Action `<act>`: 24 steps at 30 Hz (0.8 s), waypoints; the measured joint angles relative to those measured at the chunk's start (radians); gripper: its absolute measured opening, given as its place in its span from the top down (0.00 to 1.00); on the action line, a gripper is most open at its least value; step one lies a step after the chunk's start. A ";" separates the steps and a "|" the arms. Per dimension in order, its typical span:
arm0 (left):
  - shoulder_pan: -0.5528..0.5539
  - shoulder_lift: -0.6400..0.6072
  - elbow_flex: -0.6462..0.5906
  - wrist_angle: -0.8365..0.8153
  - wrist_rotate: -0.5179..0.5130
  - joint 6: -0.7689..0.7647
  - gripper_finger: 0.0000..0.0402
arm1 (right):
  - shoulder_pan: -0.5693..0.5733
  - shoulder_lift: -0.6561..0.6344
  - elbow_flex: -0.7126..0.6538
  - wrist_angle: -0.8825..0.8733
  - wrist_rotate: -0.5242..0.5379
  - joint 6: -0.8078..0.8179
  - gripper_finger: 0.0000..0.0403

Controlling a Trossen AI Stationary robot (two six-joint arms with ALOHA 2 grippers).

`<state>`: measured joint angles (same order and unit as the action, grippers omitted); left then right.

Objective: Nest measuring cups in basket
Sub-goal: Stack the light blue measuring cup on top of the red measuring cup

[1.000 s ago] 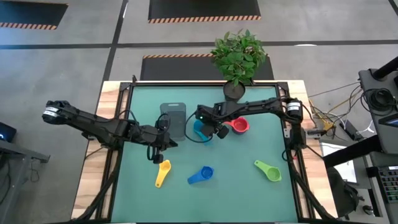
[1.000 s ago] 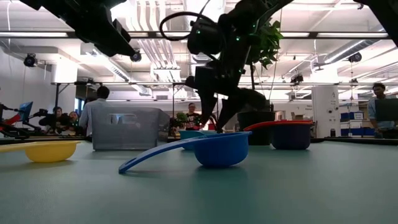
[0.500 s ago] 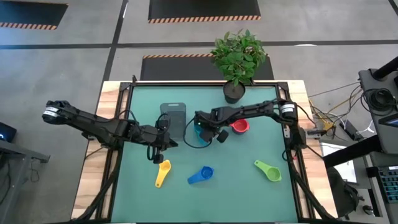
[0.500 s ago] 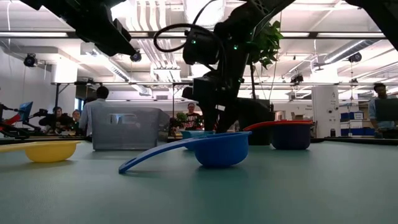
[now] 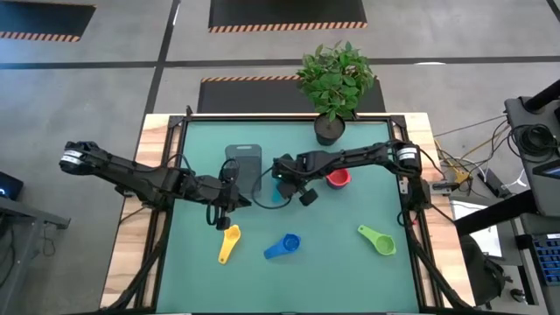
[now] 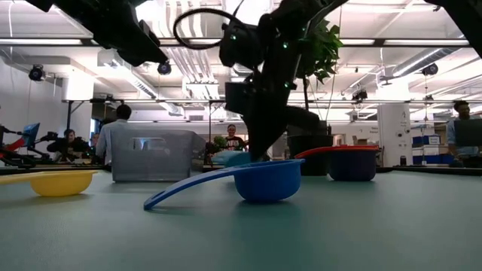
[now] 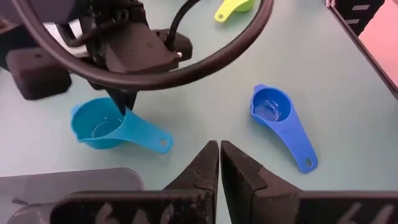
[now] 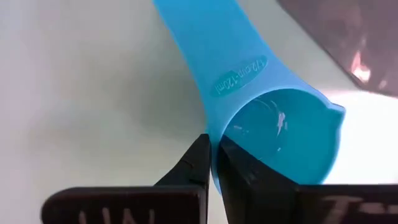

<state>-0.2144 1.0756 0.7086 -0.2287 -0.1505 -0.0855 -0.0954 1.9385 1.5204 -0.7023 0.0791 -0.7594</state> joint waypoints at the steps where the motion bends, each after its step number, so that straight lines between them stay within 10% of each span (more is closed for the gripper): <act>1: 0.000 0.000 0.000 0.000 0.000 0.000 1.00 | 0.002 0.000 0.013 -0.014 0.002 0.030 0.98; 16: 0.000 0.000 0.000 0.004 0.000 -0.001 1.00 | 0.026 -0.002 0.341 -0.536 0.002 0.898 0.98; 24: 0.000 0.000 0.000 0.004 0.000 -0.009 1.00 | 0.065 -0.060 0.295 -0.695 0.000 1.135 0.98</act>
<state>-0.2146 1.0756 0.7086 -0.2245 -0.1505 -0.0944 -0.0306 1.8786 1.8150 -1.3972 0.0795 0.3752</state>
